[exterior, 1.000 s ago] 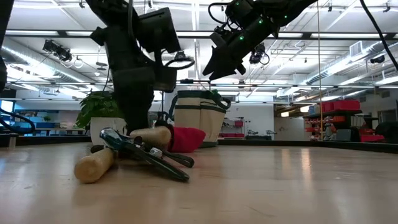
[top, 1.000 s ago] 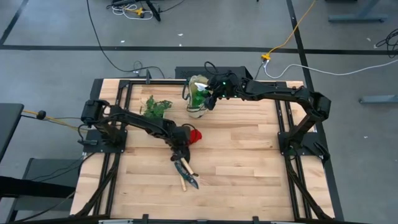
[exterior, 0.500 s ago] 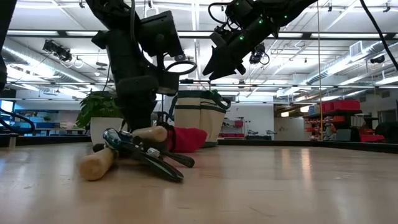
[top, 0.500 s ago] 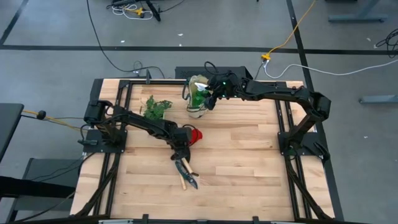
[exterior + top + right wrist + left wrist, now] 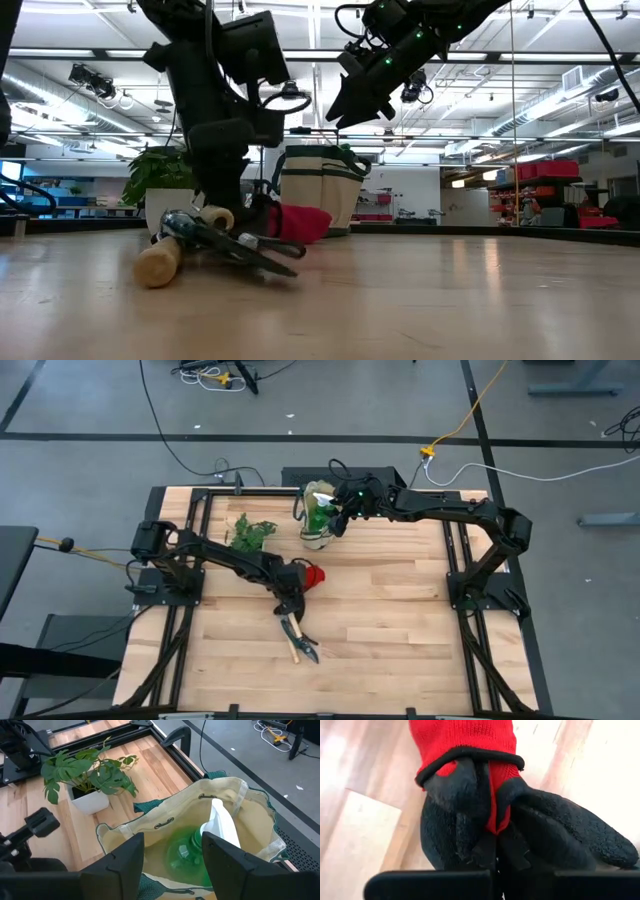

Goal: Pick & Place Garden tools in Gardening bag
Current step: Put the red gloves into the white gardening bag

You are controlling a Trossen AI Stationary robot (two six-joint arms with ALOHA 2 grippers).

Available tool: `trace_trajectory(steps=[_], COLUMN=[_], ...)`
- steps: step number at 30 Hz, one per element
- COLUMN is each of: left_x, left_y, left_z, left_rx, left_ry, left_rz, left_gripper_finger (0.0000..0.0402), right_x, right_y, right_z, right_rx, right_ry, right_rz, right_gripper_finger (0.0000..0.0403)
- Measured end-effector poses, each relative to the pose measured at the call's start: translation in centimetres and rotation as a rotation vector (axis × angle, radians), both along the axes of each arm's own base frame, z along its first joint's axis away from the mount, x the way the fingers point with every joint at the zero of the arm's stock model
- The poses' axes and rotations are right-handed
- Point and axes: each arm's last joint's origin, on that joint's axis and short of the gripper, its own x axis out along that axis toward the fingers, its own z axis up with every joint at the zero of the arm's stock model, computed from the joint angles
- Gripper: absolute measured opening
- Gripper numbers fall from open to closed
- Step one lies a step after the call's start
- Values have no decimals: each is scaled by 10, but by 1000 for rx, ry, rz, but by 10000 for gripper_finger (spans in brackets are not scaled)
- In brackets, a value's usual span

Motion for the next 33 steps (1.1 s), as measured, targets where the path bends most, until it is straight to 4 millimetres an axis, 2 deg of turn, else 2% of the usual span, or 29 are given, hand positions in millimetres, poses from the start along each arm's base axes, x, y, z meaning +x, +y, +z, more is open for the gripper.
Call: trace_trajectory(steps=[26, 33], left_x=[-11, -12], left_y=[-7, -9], left_z=[34, 33], left_rx=[49, 31], left_ry=[-87, -78], left_rz=[1, -11], left_gripper_finger=[7, 60], right_x=[0, 0], right_y=[0, 0], right_z=[0, 0], right_rx=[-3, 0], right_ry=[-3, -4], right_rz=[-2, 0], right_gripper_finger=[201, 201])
